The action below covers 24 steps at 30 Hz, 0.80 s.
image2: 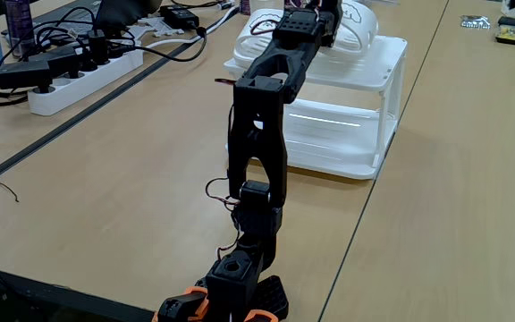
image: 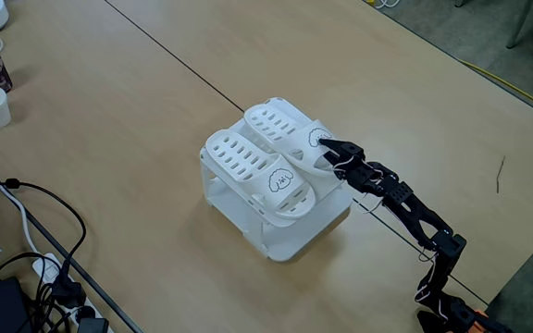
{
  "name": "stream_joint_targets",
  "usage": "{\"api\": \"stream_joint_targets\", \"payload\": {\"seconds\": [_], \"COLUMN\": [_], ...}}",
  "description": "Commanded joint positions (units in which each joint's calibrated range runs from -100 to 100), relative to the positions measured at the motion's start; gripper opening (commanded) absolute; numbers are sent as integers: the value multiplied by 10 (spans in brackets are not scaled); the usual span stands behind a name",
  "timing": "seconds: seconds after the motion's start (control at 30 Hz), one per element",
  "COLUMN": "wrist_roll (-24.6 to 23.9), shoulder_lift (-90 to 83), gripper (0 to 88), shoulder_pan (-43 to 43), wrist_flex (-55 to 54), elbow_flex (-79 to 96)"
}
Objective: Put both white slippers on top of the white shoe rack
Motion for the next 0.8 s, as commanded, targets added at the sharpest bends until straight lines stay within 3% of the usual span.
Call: {"api": "stream_joint_targets", "payload": {"seconds": [0.0,0.13,0.4,0.77], "wrist_roll": [4,4,4,4], "shoulder_lift": [-9,-10,-10,-20], "gripper": [8,16,197,195], "shoulder_pan": [10,10,10,10], "wrist_flex": [-10,-11,-11,-6], "elbow_flex": [-10,-1,0,25]}}
